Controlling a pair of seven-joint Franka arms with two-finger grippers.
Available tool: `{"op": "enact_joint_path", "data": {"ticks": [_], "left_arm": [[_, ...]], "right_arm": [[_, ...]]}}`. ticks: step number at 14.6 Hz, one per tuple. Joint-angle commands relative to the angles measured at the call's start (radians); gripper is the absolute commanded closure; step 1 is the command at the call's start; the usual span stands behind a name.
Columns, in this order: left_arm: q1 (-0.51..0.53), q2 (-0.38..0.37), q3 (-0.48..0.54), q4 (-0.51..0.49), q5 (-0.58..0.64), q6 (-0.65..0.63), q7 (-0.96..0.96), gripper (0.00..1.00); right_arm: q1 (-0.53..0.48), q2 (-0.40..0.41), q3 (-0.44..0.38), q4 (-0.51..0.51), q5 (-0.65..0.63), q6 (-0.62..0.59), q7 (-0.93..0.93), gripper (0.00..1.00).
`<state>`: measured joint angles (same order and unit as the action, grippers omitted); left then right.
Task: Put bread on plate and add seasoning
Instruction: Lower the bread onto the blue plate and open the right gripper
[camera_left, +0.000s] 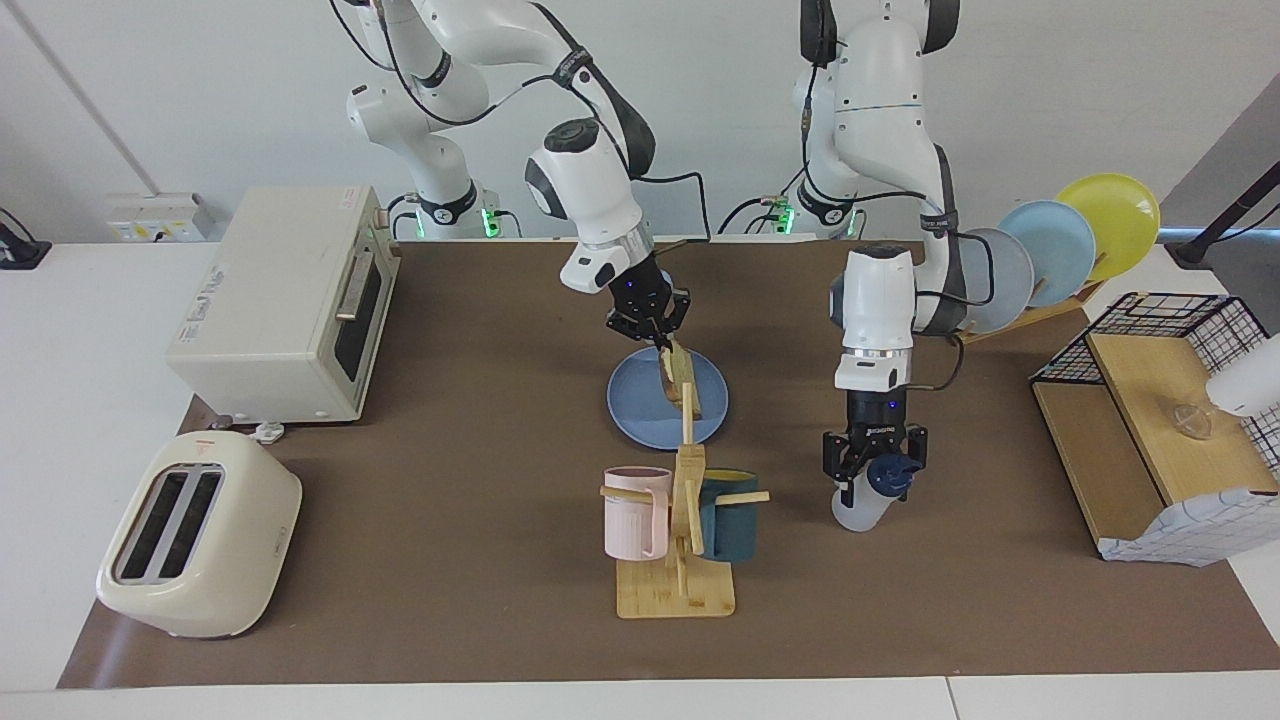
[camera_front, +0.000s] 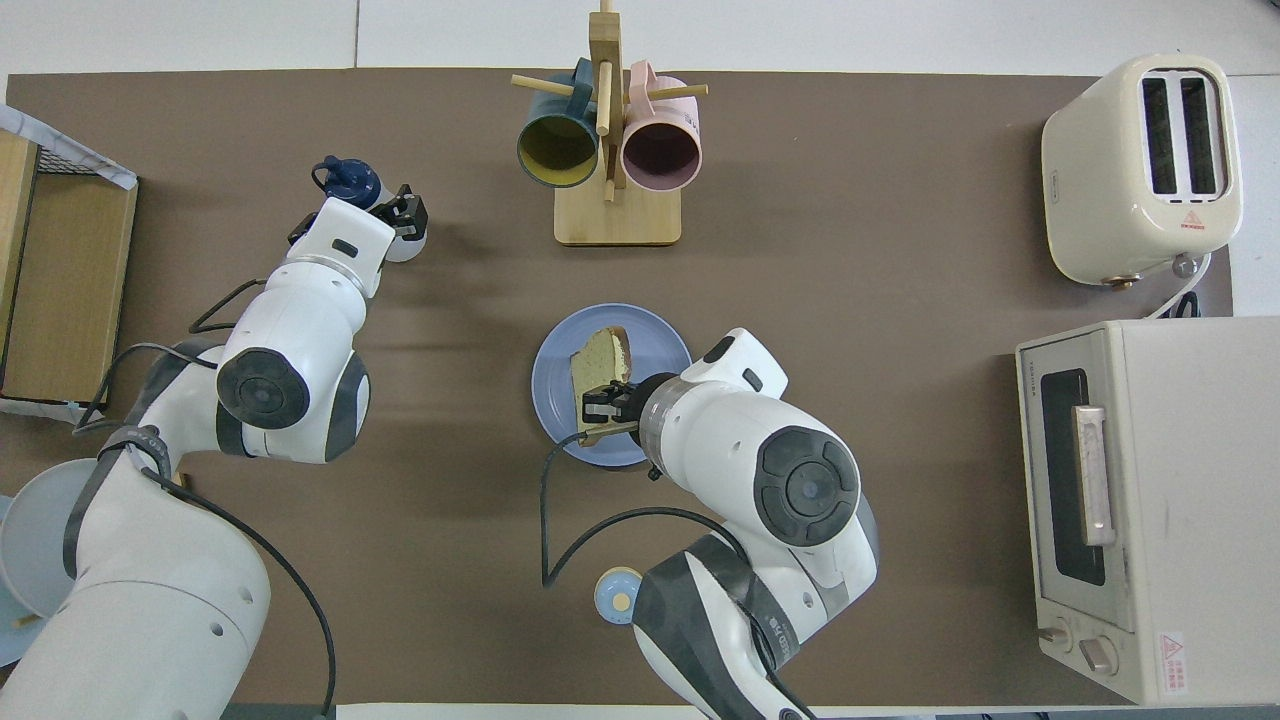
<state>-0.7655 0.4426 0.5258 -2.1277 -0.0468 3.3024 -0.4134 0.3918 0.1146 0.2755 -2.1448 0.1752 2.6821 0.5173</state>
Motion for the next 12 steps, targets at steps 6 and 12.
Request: {"op": "enact_joint_path", "data": {"ticks": [6, 12], "left_arm": [[-0.025, 0.004, 0.039, -0.017, -0.012, 0.051, 0.002, 0.57], [-0.009, -0.044, 0.056, 0.02, -0.005, -0.021, 0.053, 0.64]], "right_arm": [[-0.083, -0.038, 0.004, -0.089, 0.004, 0.067, -0.094, 1.0], [-0.113, -0.046, 0.005, -0.119, 0.01, 0.07, -0.062, 1.0]]}}
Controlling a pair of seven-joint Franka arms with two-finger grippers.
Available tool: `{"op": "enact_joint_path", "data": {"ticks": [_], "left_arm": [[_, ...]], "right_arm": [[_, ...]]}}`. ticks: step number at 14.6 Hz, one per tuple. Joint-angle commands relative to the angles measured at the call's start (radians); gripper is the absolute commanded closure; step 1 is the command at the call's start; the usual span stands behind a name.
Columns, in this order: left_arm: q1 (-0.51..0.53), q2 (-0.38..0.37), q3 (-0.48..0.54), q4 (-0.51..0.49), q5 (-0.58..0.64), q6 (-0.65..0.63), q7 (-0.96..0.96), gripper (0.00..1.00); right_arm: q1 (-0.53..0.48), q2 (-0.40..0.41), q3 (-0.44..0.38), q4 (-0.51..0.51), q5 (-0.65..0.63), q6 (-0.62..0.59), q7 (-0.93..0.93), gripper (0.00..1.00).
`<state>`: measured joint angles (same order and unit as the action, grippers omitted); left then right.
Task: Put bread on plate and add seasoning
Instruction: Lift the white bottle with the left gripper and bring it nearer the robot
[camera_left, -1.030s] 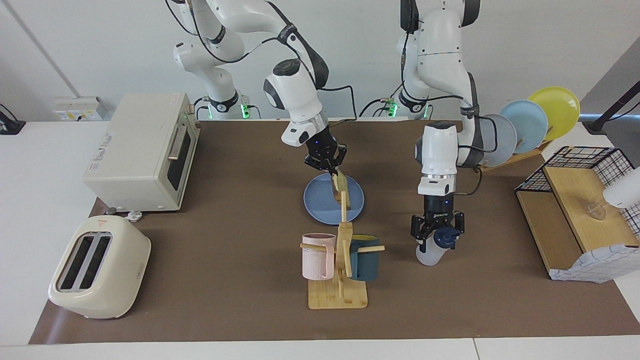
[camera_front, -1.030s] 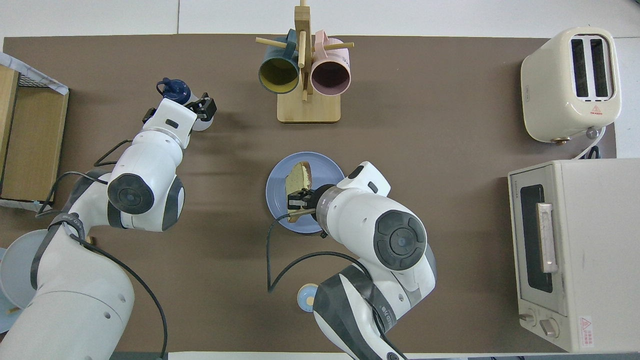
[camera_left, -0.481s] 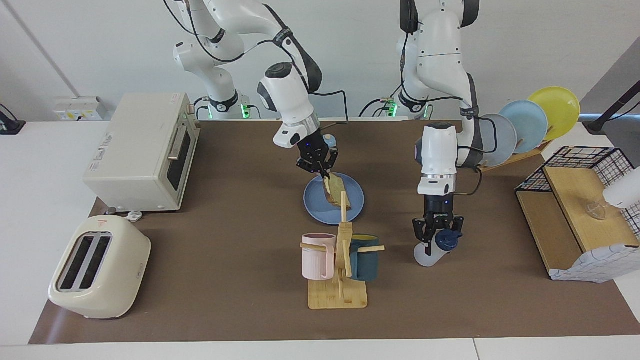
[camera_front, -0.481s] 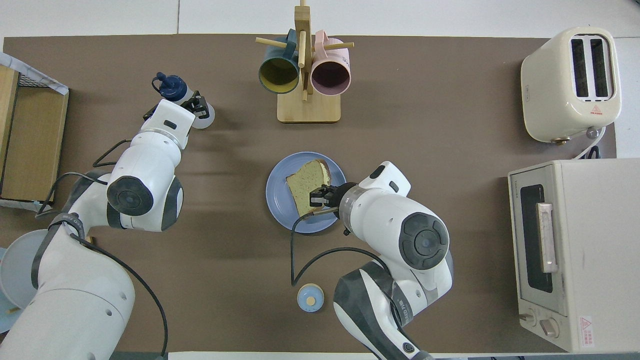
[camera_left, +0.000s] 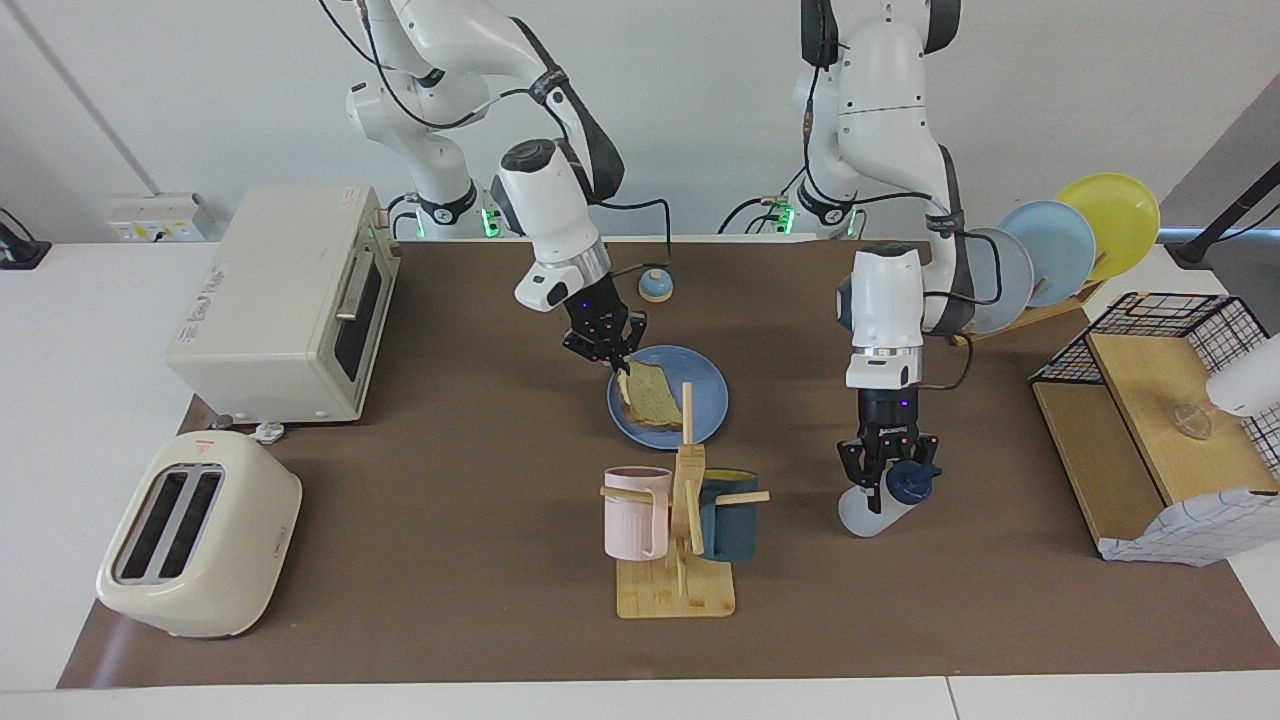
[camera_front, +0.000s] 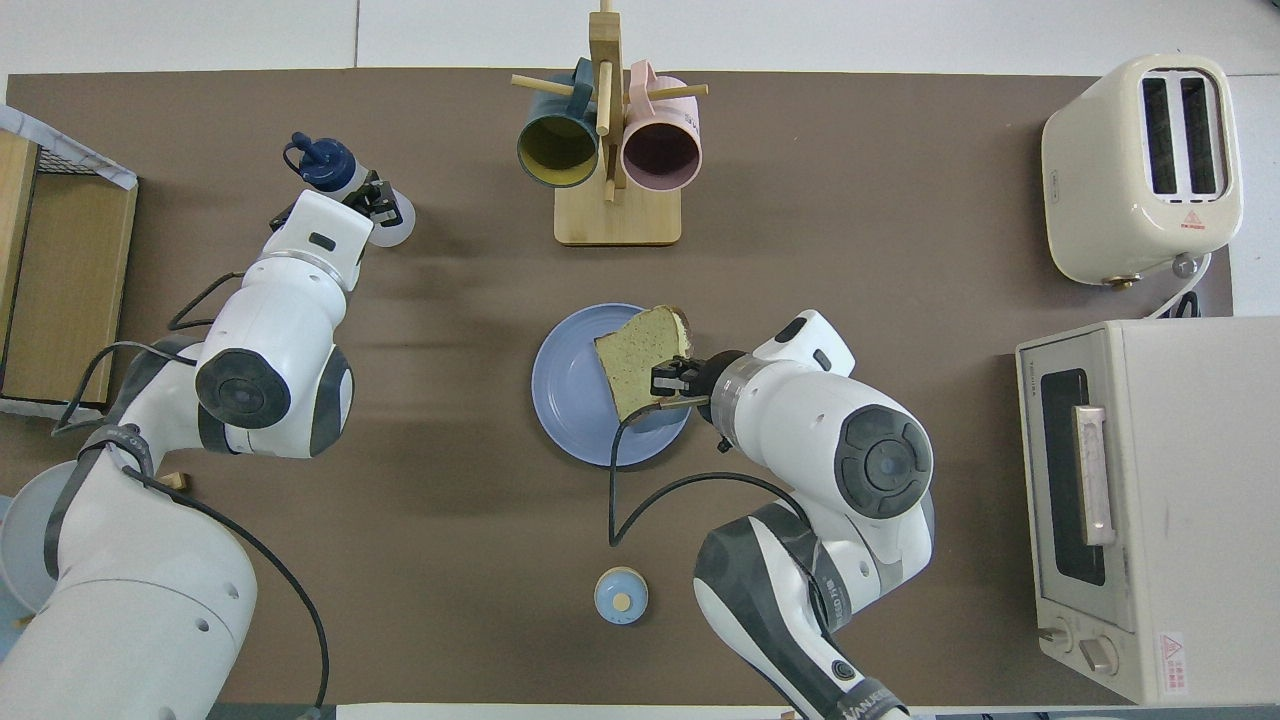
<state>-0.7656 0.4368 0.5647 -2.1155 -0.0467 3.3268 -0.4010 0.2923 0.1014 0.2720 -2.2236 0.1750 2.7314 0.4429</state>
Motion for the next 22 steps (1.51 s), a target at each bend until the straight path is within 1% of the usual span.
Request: {"op": "enact_joint_path", "data": {"ticks": [1, 3, 4, 6, 7, 9, 12, 14, 16, 18, 20, 22], "left_arm": [[-0.009, -0.047, 0.017, 0.032, -0.005, -0.094, 0.059, 0.64], [-0.009, -0.076, 0.018, 0.087, -0.004, -0.223, 0.106, 0.68], [-0.009, -0.087, 0.018, 0.116, -0.004, -0.289, 0.135, 0.72], [-0.009, -0.118, 0.018, 0.158, -0.004, -0.393, 0.154, 0.72], [-0.011, -0.133, 0.018, 0.17, -0.004, -0.427, 0.166, 0.72], [-0.015, -0.176, 0.017, 0.175, -0.004, -0.499, 0.191, 0.72], [-0.021, -0.259, 0.011, 0.177, -0.004, -0.619, 0.267, 0.72], [-0.023, -0.324, 0.008, 0.177, -0.004, -0.72, 0.319, 0.72], [-0.023, -0.392, 0.004, 0.186, -0.004, -0.826, 0.387, 0.72], [-0.024, -0.435, -0.002, 0.201, -0.004, -0.933, 0.442, 0.72], [-0.023, -0.501, -0.02, 0.201, -0.004, -1.025, 0.493, 0.71], [-0.024, -0.553, -0.026, 0.2, -0.005, -1.134, 0.591, 0.71]], "right_arm": [[-0.013, -0.032, 0.009, -0.041, 0.018, 0.022, 0.032, 1.0], [-0.012, -0.034, 0.01, -0.042, 0.02, 0.022, 0.1, 1.0], [-0.01, -0.034, 0.01, -0.044, 0.02, 0.022, 0.105, 1.0], [-0.01, -0.035, 0.01, -0.054, 0.021, 0.027, 0.106, 1.0], [-0.012, -0.035, 0.01, -0.065, 0.023, 0.059, 0.109, 1.0], [-0.002, -0.019, 0.01, -0.09, 0.023, 0.122, 0.112, 1.0], [-0.001, -0.016, 0.01, -0.091, 0.024, 0.132, 0.117, 1.0], [0.001, -0.011, 0.013, -0.088, 0.084, 0.152, 0.125, 1.0], [0.001, -0.011, 0.013, -0.09, 0.093, 0.152, 0.12, 1.0], [0.004, -0.011, 0.016, -0.091, 0.115, 0.154, 0.129, 1.0], [0.033, -0.011, 0.016, -0.09, 0.181, 0.156, 0.122, 1.0], [0.039, -0.011, 0.016, -0.09, 0.196, 0.166, 0.12, 1.0]]}}
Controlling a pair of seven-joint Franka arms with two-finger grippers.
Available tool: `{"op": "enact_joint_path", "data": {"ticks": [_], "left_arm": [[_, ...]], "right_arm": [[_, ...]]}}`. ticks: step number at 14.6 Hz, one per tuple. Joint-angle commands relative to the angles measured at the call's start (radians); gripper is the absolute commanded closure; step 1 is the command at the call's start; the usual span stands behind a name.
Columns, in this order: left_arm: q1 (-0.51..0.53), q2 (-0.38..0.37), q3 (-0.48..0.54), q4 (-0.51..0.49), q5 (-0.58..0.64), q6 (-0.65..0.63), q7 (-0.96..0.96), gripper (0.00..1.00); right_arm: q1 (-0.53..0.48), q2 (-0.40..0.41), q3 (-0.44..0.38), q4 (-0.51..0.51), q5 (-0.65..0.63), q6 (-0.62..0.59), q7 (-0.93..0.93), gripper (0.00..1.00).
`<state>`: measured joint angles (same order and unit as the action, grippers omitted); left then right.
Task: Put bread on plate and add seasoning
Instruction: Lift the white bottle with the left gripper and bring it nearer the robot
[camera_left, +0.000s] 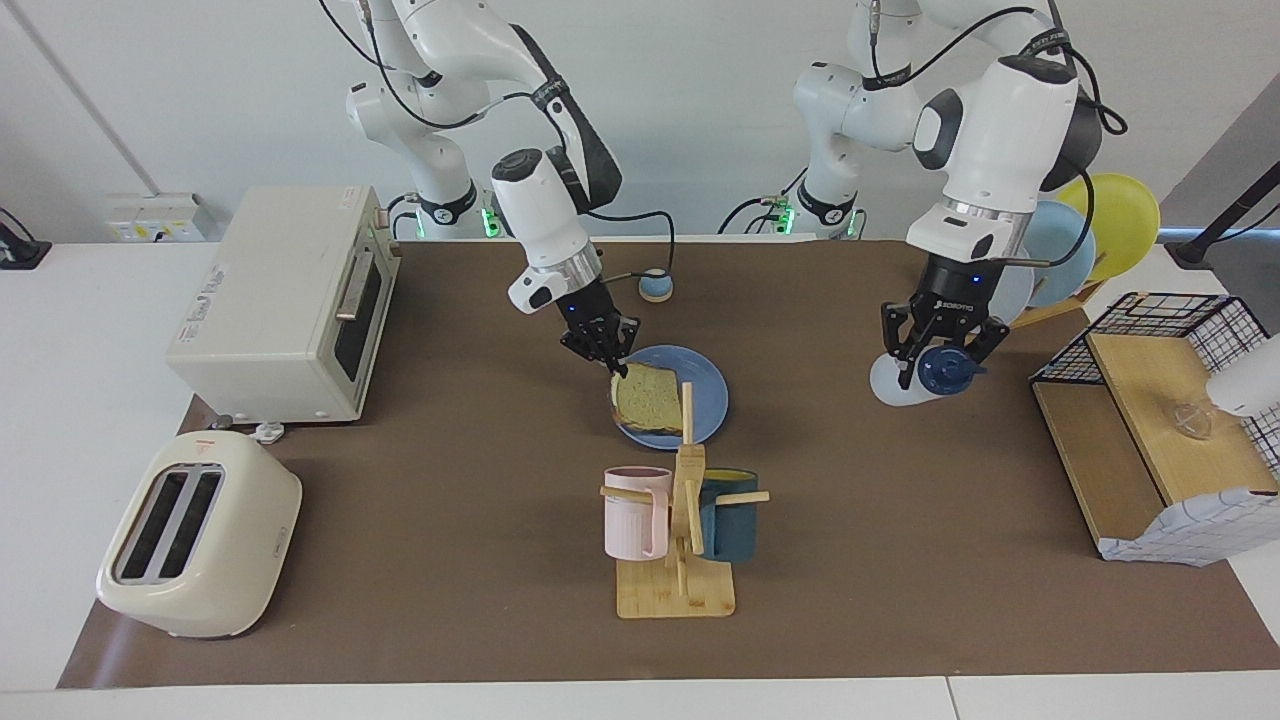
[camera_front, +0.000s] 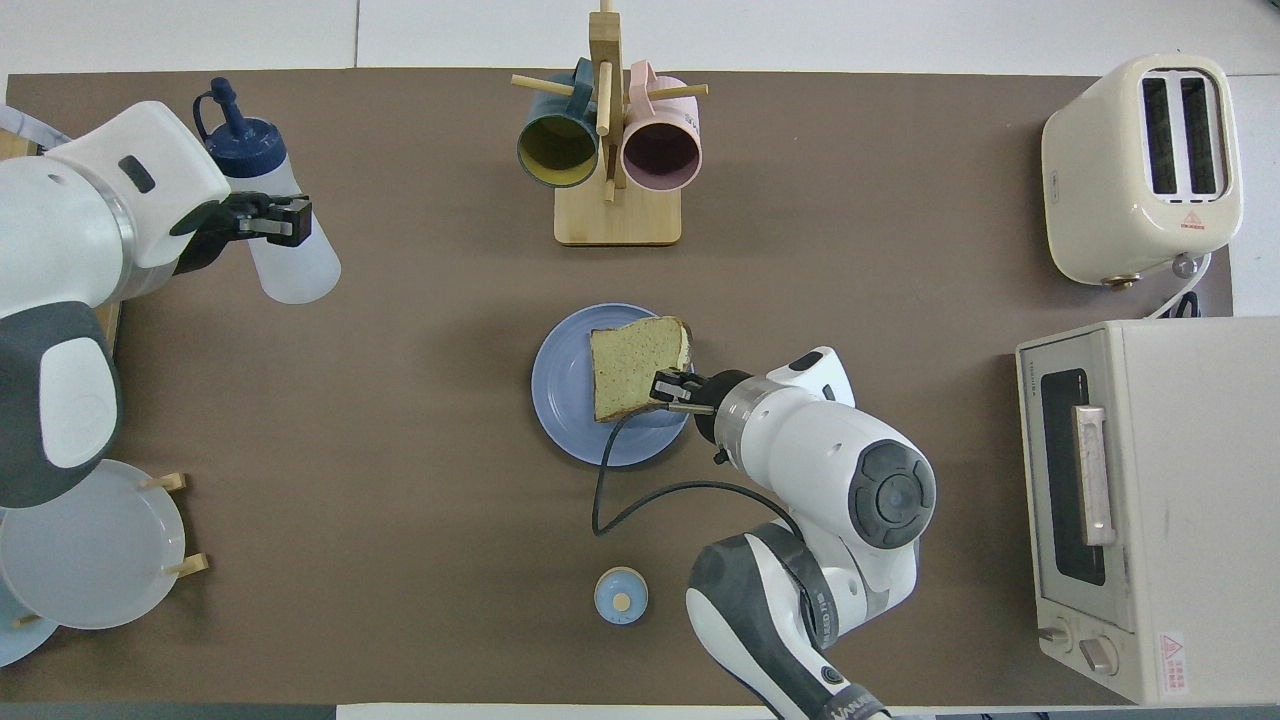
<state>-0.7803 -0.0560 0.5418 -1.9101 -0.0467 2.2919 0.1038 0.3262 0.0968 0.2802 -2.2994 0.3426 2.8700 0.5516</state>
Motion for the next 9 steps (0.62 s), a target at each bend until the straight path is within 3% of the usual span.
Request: {"op": "enact_joint_path", "data": {"ticks": [1, 9], "left_arm": [[-0.01, -0.08, -0.006, -0.006, -0.005, -0.145, 0.127, 0.71], [-0.007, -0.235, -0.006, -0.003, -0.005, -0.461, 0.266, 0.71]], "right_arm": [[0.007, -0.008, 0.008, -0.015, 0.03, 0.028, 0.011, 1.0], [-0.002, -0.022, 0.007, -0.067, 0.03, 0.034, -0.082, 1.0]]}}
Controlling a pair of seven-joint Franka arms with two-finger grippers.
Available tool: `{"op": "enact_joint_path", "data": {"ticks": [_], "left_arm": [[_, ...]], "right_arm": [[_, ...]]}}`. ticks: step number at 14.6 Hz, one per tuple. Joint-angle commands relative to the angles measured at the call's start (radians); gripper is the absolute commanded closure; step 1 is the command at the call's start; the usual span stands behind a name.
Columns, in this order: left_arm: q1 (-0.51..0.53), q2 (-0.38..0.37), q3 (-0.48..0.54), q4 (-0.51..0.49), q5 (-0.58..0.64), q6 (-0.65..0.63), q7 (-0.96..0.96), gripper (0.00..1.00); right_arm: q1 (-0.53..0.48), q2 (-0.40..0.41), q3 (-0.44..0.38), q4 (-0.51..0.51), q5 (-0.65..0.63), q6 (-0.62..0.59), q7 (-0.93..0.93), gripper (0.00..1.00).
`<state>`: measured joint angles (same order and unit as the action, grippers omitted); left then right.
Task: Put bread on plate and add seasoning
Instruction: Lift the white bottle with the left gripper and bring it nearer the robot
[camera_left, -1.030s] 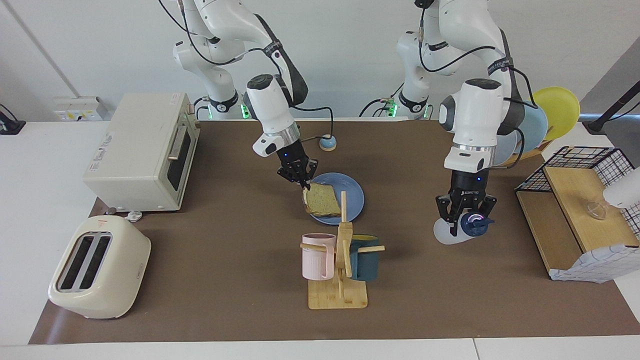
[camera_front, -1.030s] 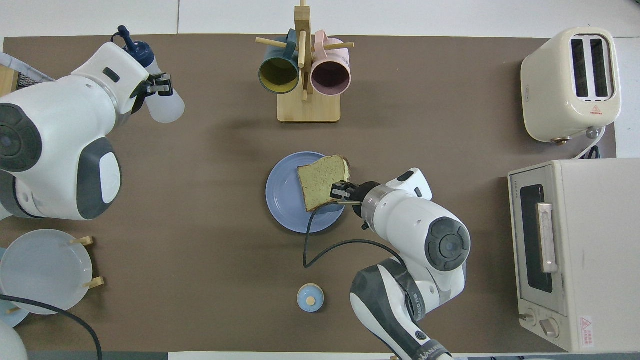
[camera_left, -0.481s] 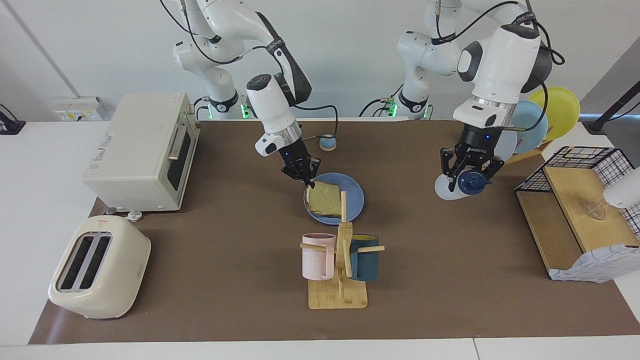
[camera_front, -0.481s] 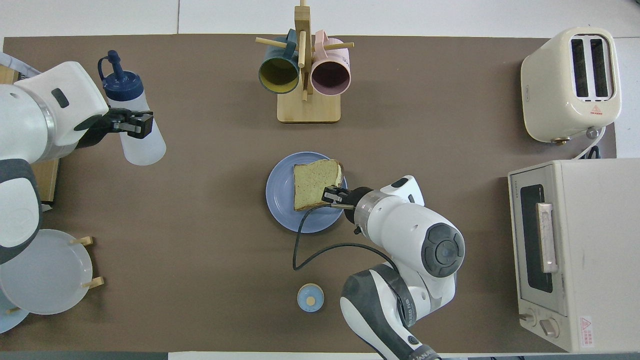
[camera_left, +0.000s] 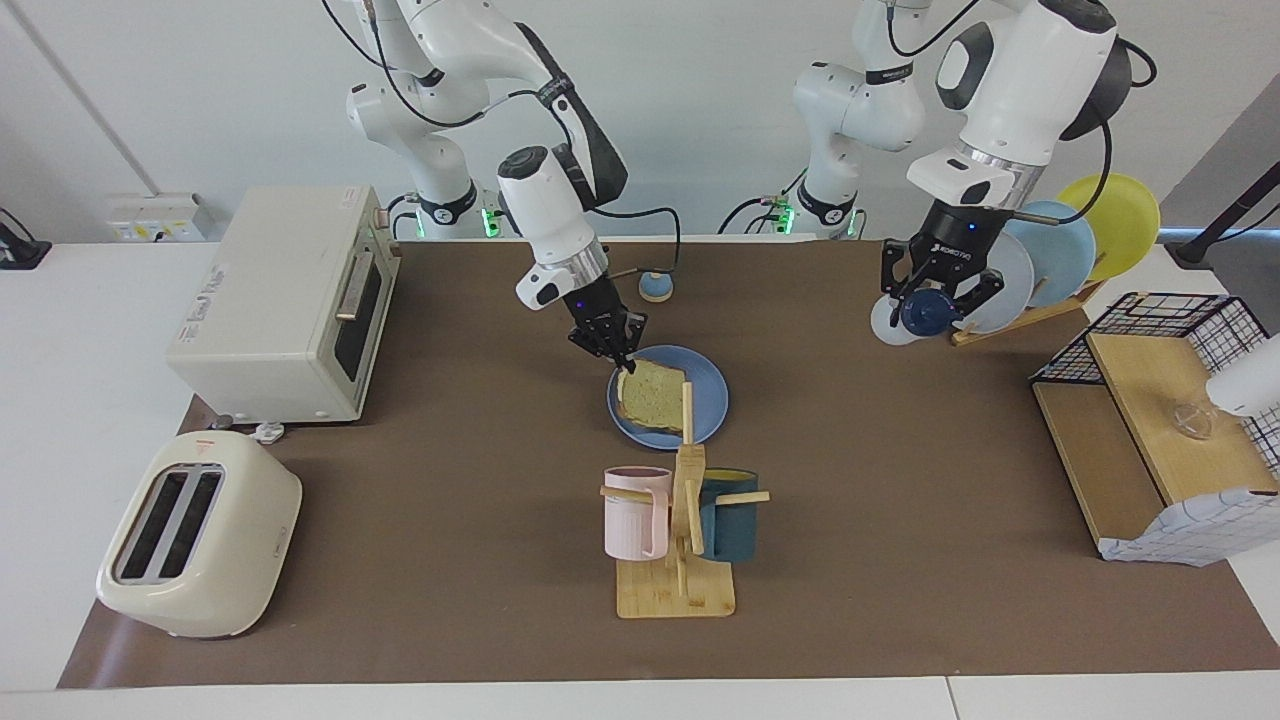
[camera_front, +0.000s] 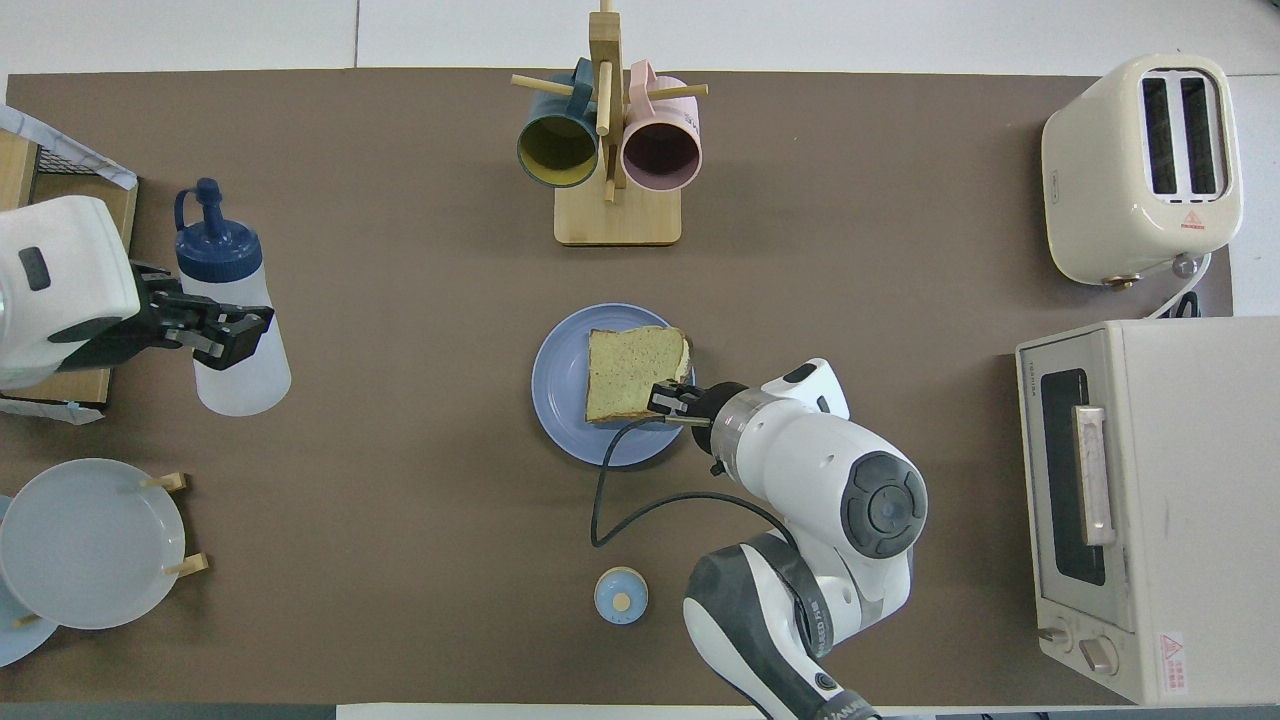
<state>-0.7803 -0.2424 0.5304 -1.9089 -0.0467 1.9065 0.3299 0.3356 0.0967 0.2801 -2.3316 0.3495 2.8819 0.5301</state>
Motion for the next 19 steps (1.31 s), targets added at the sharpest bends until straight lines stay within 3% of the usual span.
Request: {"op": "enact_joint_path", "data": {"ticks": [1, 10, 11, 12, 13, 19], "left_arm": [[-0.007, -0.051, 0.003, 0.007, -0.005, -0.125, 0.066, 0.71], [0.0, -0.07, -0.087, 0.074, -0.007, -0.385, 0.262, 0.71], [0.0, -0.075, -0.102, 0.074, -0.007, -0.402, 0.297, 0.71], [0.0, -0.08, -0.11, 0.074, -0.007, -0.415, 0.332, 0.71], [-0.004, -0.081, -0.113, 0.074, -0.007, -0.425, 0.375, 0.71], [-0.01, -0.092, -0.159, 0.074, -0.007, -0.521, 0.5, 0.71]], "right_arm": [[-0.015, -0.022, 0.007, -0.035, 0.023, 0.022, -0.068, 1.0], [-0.015, -0.029, 0.007, -0.049, 0.023, 0.019, -0.068, 1.0], [-0.015, -0.029, 0.007, -0.049, 0.023, 0.019, -0.067, 0.78], [-0.015, -0.029, 0.007, -0.048, 0.023, 0.02, -0.065, 0.23], [-0.012, -0.029, 0.007, -0.046, 0.023, 0.02, -0.062, 0.0], [-0.013, -0.02, 0.005, 0.018, 0.023, -0.016, -0.062, 0.0]]}}
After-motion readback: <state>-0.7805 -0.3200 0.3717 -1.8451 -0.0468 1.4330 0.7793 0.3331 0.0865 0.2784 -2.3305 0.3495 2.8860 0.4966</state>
